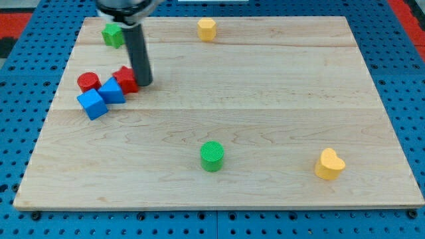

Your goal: Move the green star closer to the yellow heart

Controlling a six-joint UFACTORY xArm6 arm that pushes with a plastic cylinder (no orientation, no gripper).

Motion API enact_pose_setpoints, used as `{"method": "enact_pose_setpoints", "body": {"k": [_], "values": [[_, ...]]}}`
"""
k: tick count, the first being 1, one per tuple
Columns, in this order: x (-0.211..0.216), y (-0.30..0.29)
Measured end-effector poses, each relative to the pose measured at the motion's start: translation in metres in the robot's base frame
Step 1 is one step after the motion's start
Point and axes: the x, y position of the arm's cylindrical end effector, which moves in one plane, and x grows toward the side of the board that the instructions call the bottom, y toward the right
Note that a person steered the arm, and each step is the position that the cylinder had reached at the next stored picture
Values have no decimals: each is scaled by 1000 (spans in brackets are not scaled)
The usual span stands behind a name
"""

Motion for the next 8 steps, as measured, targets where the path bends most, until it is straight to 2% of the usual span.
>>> {"method": "enact_pose_setpoints", "body": {"k": [2,6,7,8], "values": [[-24,24],[-68,24],[-68,14],[-68,-22]]}}
